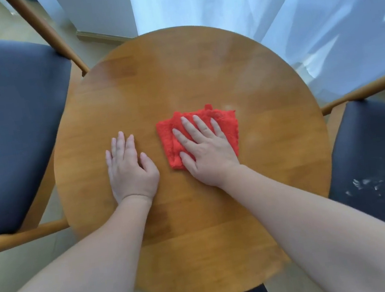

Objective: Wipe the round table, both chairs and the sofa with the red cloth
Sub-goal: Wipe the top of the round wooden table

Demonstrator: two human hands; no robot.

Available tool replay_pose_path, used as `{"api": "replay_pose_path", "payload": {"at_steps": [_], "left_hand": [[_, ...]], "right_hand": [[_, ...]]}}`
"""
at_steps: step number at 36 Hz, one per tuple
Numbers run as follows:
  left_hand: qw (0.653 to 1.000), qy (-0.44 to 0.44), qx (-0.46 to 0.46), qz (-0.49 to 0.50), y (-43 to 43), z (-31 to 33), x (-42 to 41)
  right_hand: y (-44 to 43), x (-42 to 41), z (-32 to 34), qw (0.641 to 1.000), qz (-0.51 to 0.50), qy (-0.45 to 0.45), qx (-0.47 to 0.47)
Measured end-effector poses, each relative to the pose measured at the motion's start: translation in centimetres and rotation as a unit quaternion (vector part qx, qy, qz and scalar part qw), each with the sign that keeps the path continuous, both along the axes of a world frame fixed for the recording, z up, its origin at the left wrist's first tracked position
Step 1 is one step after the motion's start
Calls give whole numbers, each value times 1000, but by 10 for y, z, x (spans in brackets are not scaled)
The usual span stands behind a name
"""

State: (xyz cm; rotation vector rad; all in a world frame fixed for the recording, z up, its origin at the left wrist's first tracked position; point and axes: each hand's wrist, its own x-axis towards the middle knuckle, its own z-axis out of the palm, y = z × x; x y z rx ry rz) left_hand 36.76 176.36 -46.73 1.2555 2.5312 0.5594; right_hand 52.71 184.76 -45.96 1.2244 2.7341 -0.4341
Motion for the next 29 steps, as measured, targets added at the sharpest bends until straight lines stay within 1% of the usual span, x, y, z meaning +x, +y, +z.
{"api": "replay_pose_path", "payload": {"at_steps": [5,8,10,12,14,16,18,22,25,27,29], "left_hand": [[998,-54,23,-13,-6,5,-4],[998,-47,23,-41,-25,18,5],[996,-61,16,-70,-47,37,18],[992,-90,0,-84,-68,45,32],[988,-111,-12,-106,-91,63,43],[980,-134,-33,-140,-112,81,51],[968,-154,-60,-188,-129,102,57],[946,-145,-98,-272,-144,146,66],[924,-140,-129,-332,-146,179,77],[913,-124,-134,-364,-147,200,88],[911,-117,-127,-374,-148,220,99]], "right_hand": [[-58,26,2,999,14,4,-36],[-91,42,5,999,14,-1,-51],[-110,50,17,998,8,-4,-69],[-121,56,22,993,2,-13,-114],[-131,62,34,985,-43,18,-165],[-140,67,47,967,-98,48,-232],[-148,75,64,937,-169,80,-295],[-162,88,109,857,-321,181,-361],[-174,97,150,813,-371,238,-381],[-184,105,176,799,-386,260,-380],[-194,113,201,791,-391,285,-376]]}}
